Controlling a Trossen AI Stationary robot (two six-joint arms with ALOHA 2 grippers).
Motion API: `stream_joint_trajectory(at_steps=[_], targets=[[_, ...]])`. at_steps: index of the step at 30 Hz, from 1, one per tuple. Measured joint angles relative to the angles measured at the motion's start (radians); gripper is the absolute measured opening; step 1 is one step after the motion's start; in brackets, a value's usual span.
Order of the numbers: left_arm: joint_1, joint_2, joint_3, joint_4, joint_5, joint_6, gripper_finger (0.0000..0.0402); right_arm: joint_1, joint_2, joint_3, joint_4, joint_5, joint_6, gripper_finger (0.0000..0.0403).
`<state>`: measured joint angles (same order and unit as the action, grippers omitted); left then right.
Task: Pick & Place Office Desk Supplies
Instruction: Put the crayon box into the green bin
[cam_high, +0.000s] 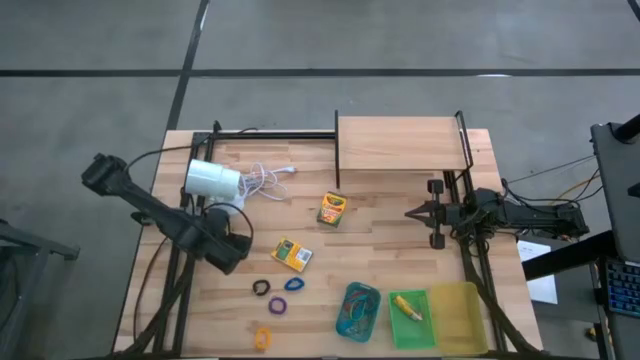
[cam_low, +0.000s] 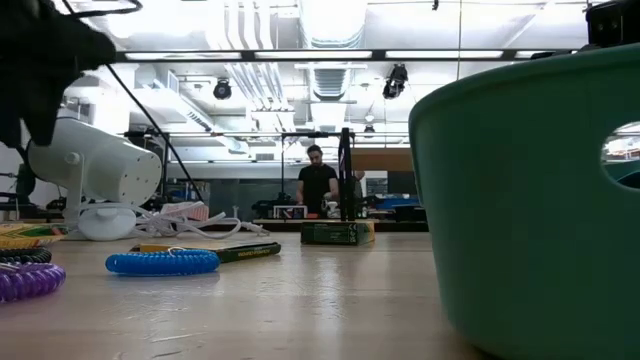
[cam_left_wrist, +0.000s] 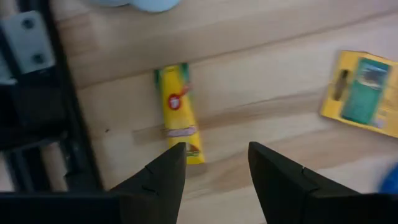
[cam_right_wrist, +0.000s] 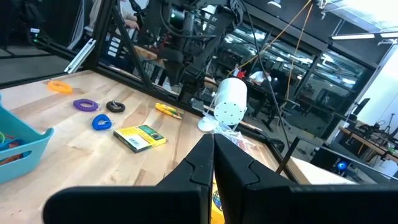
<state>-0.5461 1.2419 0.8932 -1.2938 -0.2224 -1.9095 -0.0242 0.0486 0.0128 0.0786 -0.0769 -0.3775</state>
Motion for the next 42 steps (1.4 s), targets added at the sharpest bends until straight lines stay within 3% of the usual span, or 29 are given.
stream_joint_trajectory(at_steps=[8,25,35,42], targets=[[0.018,0.037,-0.114,0.055,0.079,-0.141,0.0179,0.0,0.0,0.0,0.0,0.0,0.0,0.0008],[0.059,0.037,-0.342,0.357,0.104,-0.091,0.0179,0.0,0.0,0.0,0.0,0.0,0.0,0.0008],[0.064,0.036,-0.376,0.429,0.111,-0.07,0.0176,0.0,0.0,0.0,0.0,0.0,0.0,0.0008],[0.064,0.036,-0.376,0.436,0.12,-0.069,0.014,0.0,0.0,0.0,0.0,0.0,0.0,0.0008]])
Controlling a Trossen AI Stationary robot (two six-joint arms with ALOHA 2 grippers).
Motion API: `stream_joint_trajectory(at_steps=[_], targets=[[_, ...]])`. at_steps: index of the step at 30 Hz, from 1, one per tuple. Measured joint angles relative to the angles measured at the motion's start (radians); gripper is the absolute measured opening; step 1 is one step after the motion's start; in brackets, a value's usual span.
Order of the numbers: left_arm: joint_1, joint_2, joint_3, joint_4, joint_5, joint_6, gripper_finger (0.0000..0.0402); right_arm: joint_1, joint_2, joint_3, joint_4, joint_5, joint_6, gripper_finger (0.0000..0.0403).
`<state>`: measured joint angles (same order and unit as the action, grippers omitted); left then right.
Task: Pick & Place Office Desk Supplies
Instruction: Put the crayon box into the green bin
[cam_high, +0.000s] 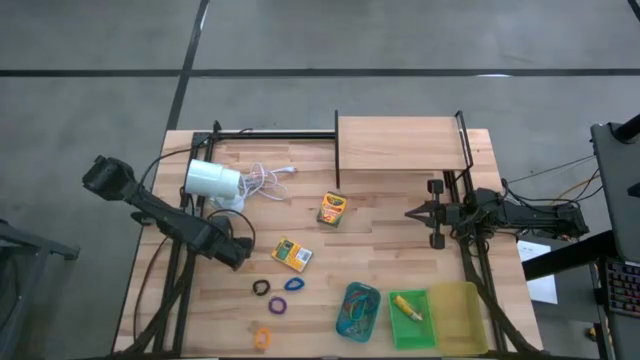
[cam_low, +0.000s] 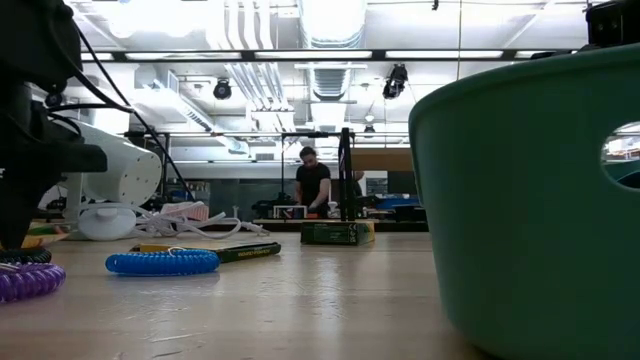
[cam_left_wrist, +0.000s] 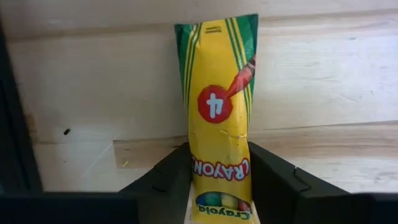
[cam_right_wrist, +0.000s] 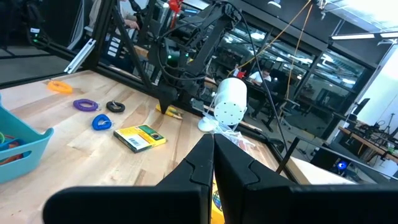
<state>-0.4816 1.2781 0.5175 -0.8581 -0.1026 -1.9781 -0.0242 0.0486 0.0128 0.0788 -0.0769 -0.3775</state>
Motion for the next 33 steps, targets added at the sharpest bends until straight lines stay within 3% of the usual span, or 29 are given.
stream_joint_trajectory(at_steps=[8,14,18,22,25,28,30,33], targets=[[0.0,-0.001,0.035,0.004,0.01,0.018,0.0123,0.0,0.0,0.0,0.0,0.0,0.0,0.0008],[0.0,-0.009,0.147,-0.048,-0.005,0.087,0.0123,0.0,0.0,0.0,0.0,0.0,0.0,0.0008],[0.0,-0.01,0.246,-0.096,-0.102,0.158,0.0122,0.0,0.0,0.0,0.0,0.0,0.0,0.0008],[-0.001,-0.008,0.327,-0.024,-0.312,0.333,0.0122,0.0,0.0,0.0,0.0,0.0,0.0,0.0008],[-0.001,-0.007,0.346,0.155,-0.537,0.589,0.0122,0.0,0.0,0.0,0.0,0.0,0.0,0.0008],[-0.001,-0.005,0.313,0.471,-0.712,0.969,0.0122,0.0,0.0,0.0,0.0,0.0,0.0,0.0008],[-0.001,0.008,0.257,0.763,-0.752,1.289,0.0122,0.0,0.0,0.0,0.0,0.0,0.0,0.0008],[0.005,0.058,0.143,1.268,-0.73,1.685,0.0122,0.0,0.0,0.0,0.0,0.0,0.0,0.0008]])
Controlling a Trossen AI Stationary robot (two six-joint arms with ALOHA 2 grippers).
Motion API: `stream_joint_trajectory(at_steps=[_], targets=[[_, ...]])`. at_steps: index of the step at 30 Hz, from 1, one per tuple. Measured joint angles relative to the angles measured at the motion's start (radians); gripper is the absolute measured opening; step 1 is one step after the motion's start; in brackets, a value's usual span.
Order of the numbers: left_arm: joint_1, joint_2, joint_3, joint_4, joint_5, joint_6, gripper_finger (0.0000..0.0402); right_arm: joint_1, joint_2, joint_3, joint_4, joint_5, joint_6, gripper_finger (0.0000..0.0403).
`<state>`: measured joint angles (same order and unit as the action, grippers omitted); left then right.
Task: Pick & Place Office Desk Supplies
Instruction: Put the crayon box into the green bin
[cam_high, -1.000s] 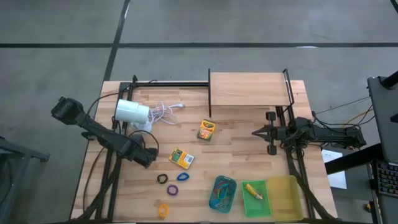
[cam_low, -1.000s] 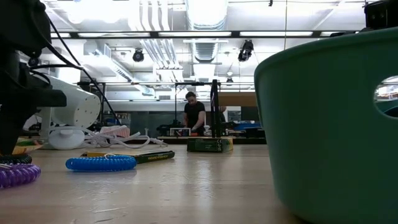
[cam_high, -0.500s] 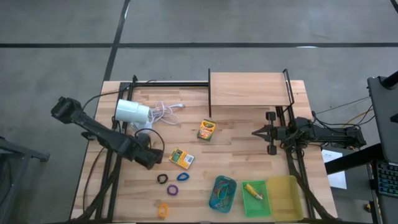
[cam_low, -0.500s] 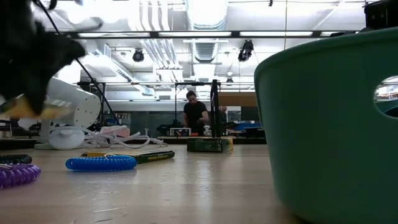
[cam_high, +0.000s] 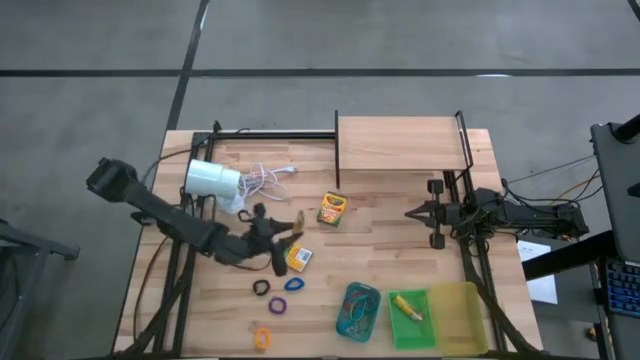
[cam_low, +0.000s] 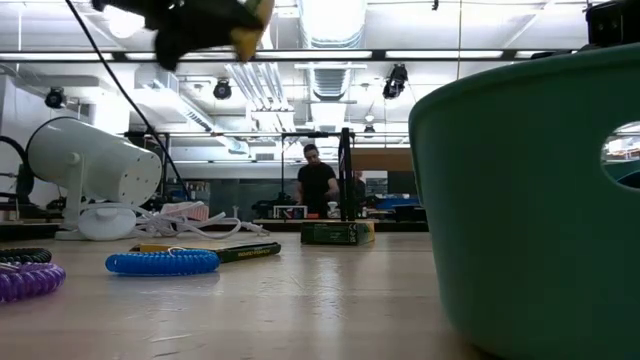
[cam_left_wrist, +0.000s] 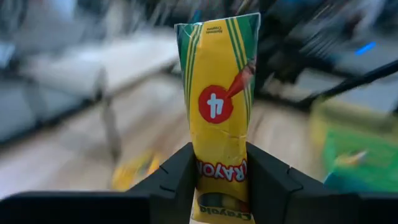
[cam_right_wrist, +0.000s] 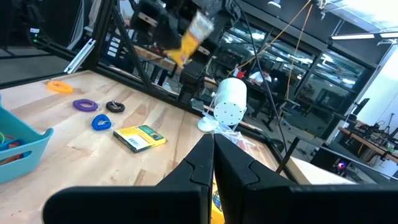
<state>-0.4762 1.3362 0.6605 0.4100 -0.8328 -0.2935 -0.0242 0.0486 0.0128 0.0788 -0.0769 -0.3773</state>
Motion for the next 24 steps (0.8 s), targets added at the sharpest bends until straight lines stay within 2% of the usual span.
stream_joint_trajectory(at_steps=[3,5,7,9,13,18,21,24], targets=[[0.032,0.085,-0.104,0.452,0.126,0.226,0.0122,0.0,0.0,0.0,0.0,0.0,0.0,0.0008],[0.073,0.16,-0.153,0.674,0.242,0.291,0.0122,0.0,0.0,0.0,0.0,0.0,0.0,0.0008],[0.13,0.242,-0.175,0.837,0.358,0.301,0.0122,0.0,0.0,0.0,0.0,0.0,0.0,0.0008],[0.191,0.326,-0.174,0.93,0.457,0.28,0.0122,0.0,0.0,0.0,0.0,0.0,0.0,0.0008],[0.295,0.491,-0.102,1.004,0.625,0.202,0.0122,0.0,0.0,0.0,0.0,0.0,0.0,0.0008],[0.371,0.65,0.064,0.985,0.834,0.165,0.0122,0.0,0.0,0.0,0.0,0.0,0.0,0.0008],[0.394,0.701,0.168,0.891,0.94,0.165,0.0122,0.0,0.0,0.0,0.0,0.0,0.0,0.0008],[0.406,0.739,0.284,0.7,0.993,0.165,0.0122,0.0,0.0,0.0,0.0,0.0,0.0,0.0008]])
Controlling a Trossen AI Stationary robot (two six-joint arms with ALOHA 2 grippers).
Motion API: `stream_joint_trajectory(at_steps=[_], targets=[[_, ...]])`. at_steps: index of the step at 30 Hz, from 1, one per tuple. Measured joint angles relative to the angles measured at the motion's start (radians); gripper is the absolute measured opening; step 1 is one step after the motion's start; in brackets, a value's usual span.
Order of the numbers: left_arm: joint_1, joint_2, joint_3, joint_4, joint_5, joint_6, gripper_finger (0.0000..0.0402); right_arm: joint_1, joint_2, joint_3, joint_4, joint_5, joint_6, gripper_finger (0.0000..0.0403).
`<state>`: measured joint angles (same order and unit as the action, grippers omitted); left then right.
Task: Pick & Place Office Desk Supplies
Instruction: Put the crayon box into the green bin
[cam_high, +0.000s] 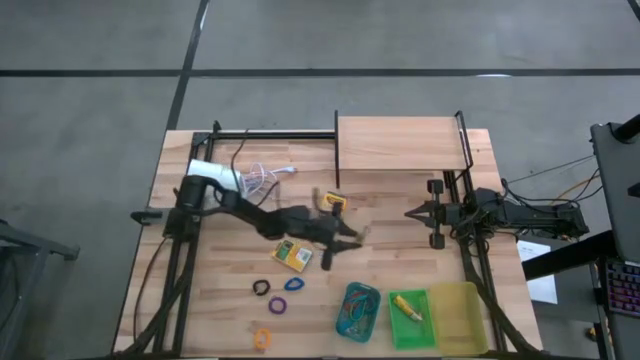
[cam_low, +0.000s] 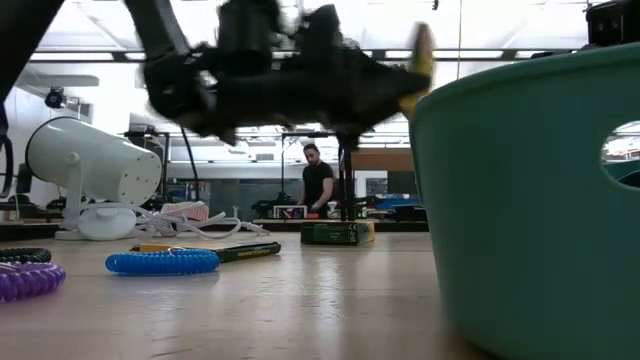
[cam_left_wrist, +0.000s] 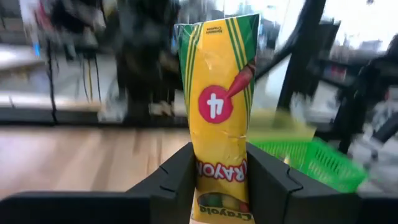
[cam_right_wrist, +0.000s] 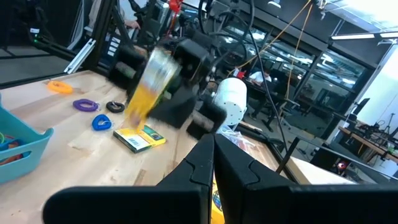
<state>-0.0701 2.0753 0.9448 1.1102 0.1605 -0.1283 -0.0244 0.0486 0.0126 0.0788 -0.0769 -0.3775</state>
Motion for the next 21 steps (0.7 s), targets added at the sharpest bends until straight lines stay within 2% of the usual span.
stream_joint_trajectory(at_steps=[2,6,10,15,21], targets=[[0.002,0.016,0.085,-0.159,0.008,0.005,0.0122,0.0,0.0,0.0,0.0,0.0,0.0,0.0008],[0.0,0.029,0.249,-0.481,0.035,0.12,0.0122,0.0,0.0,0.0,0.0,0.0,0.0,0.0008],[-0.007,0.052,0.367,-0.696,0.036,0.185,0.0122,0.0,0.0,0.0,0.0,0.0,0.0,0.0008],[-0.007,0.104,0.444,-0.769,0.038,0.207,0.0122,0.0,-0.001,0.0,0.001,0.0,0.0,0.0008],[-0.007,0.169,0.459,-0.775,0.042,0.202,0.0122,0.0,0.0,0.0,0.001,0.0,0.0,0.0008]])
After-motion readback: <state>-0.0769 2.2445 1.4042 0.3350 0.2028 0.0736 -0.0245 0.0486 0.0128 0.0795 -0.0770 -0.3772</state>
